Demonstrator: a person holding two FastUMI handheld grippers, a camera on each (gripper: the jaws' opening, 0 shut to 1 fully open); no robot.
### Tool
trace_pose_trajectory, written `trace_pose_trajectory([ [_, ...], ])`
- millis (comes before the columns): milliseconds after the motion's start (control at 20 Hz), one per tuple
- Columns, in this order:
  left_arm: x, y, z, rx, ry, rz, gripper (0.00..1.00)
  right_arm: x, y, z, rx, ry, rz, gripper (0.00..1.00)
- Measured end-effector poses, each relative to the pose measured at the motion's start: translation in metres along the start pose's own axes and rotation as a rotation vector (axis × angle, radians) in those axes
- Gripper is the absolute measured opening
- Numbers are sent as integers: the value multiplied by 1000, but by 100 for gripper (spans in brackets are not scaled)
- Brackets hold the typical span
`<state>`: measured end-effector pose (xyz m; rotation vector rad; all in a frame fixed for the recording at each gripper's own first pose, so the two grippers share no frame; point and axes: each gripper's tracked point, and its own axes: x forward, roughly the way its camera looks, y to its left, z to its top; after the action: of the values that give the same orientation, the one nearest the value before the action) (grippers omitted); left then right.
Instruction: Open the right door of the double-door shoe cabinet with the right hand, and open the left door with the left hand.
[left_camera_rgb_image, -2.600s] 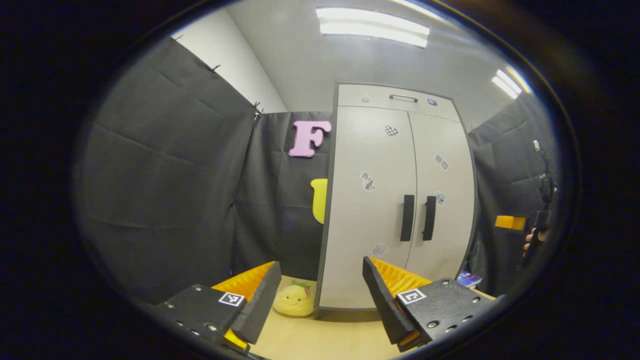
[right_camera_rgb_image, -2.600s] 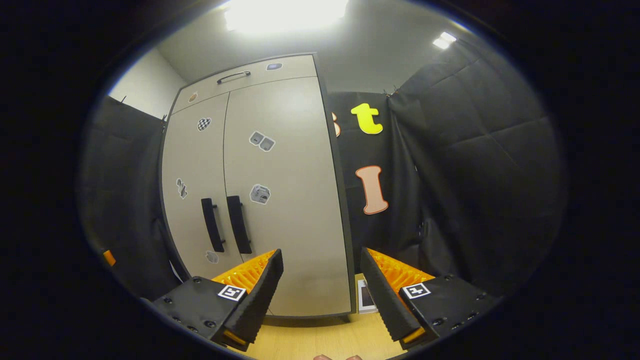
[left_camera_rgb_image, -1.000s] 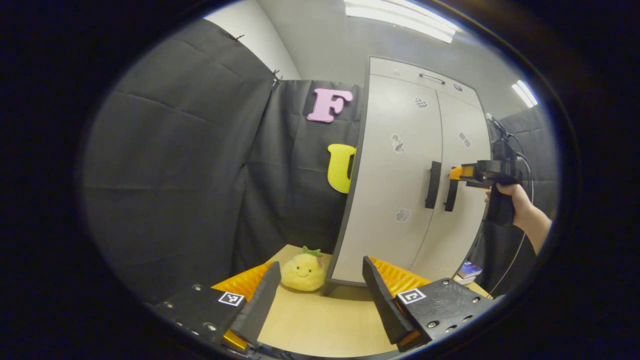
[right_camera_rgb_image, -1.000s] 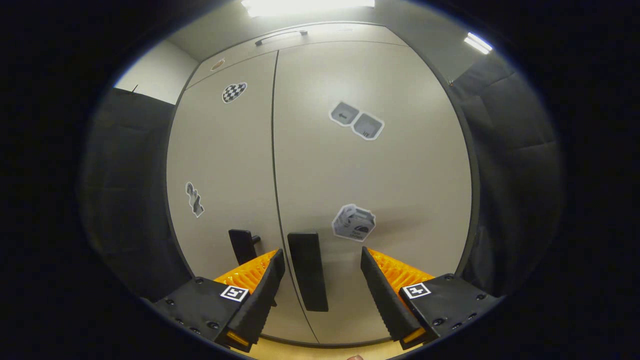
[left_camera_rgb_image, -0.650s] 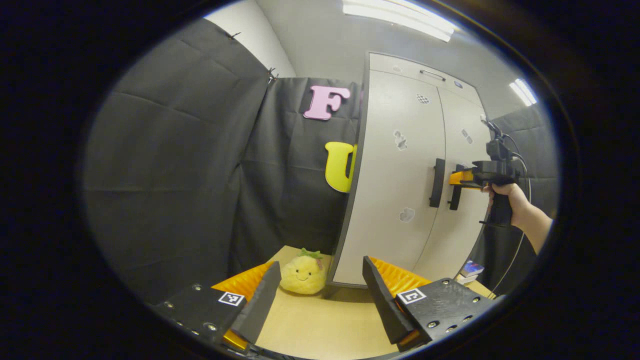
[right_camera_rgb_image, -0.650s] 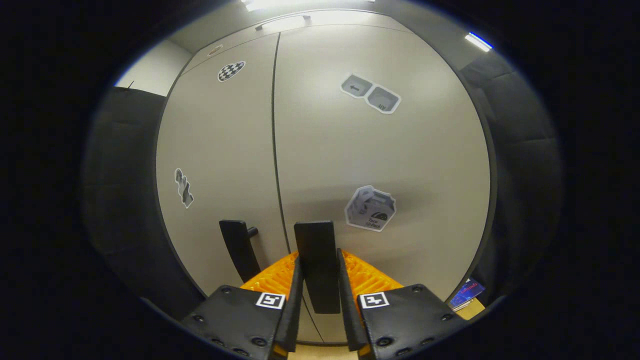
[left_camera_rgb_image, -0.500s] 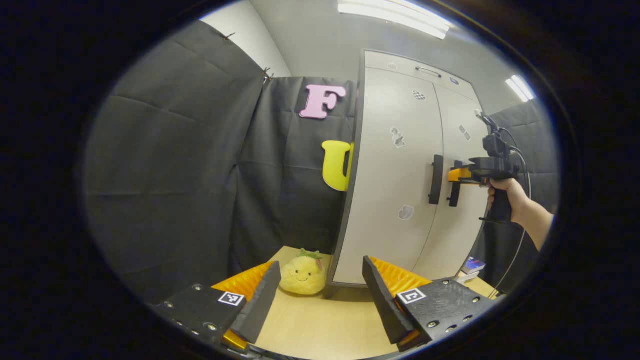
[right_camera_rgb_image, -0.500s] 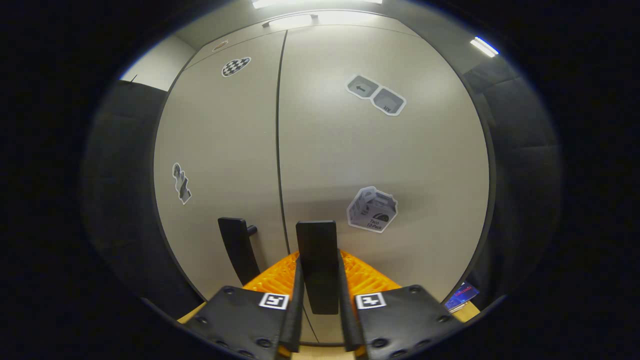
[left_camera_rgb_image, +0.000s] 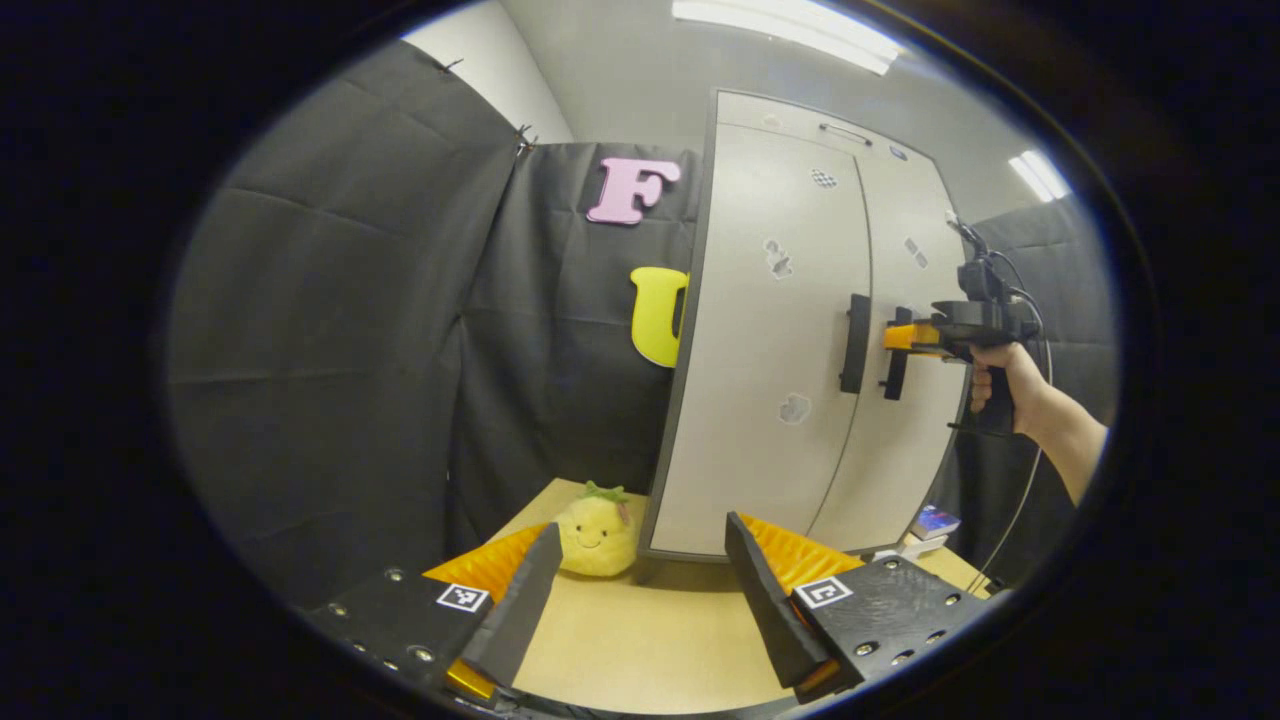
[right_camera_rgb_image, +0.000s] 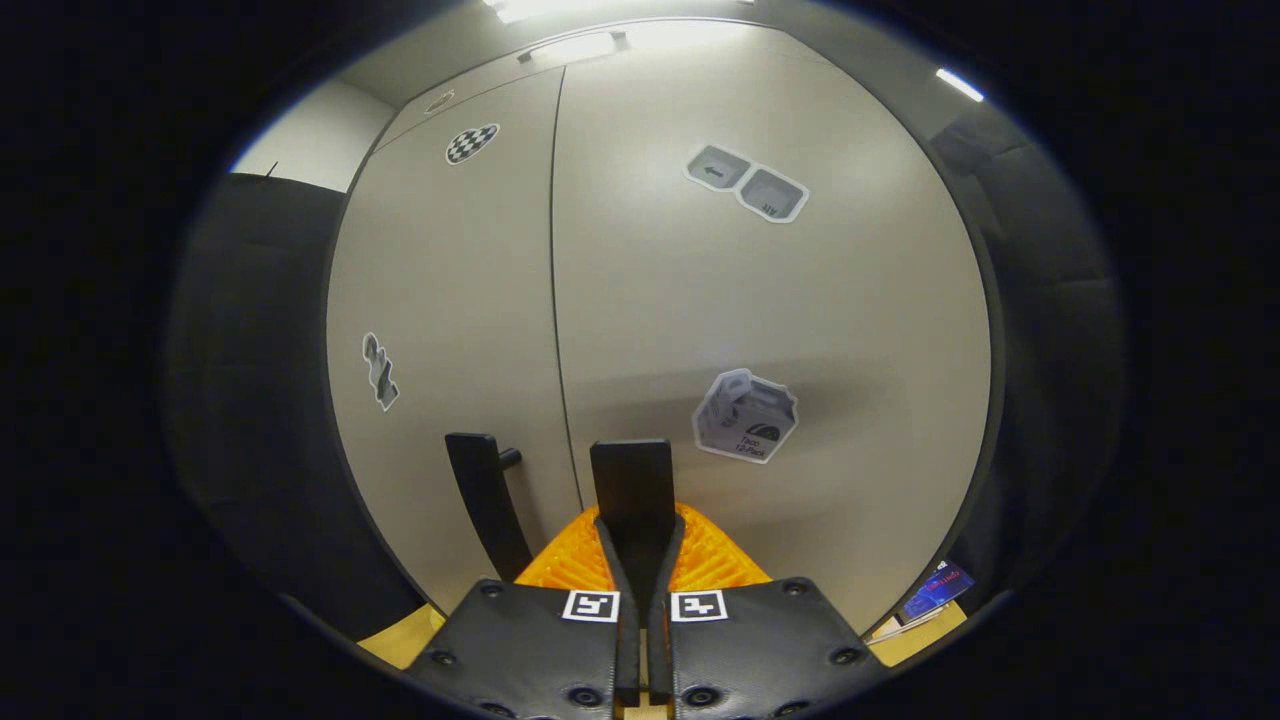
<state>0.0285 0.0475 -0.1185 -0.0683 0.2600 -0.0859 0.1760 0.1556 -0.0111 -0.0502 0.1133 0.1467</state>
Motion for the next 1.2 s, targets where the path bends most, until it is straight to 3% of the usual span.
trace_pose_trajectory([
  [400, -28, -21, -1, 14, -1, 1, 96, -40, -1, -3, -5, -1, 58, 5],
  [450, -34, -24, -2, 12, 0, 3, 96, -48, -3, -4, 1, -3, 65, 1],
  [650, -52, -35, -9, 23, 10, 7, 96, -73, -9, -4, 31, -11, 103, 5],
  [700, -54, -38, -10, 27, 13, 5, 96, -79, -10, -4, 34, -18, 108, 1],
  [1200, -58, -86, -14, 30, 36, -79, 96, -140, -44, -6, 36, -41, 90, 5],
])
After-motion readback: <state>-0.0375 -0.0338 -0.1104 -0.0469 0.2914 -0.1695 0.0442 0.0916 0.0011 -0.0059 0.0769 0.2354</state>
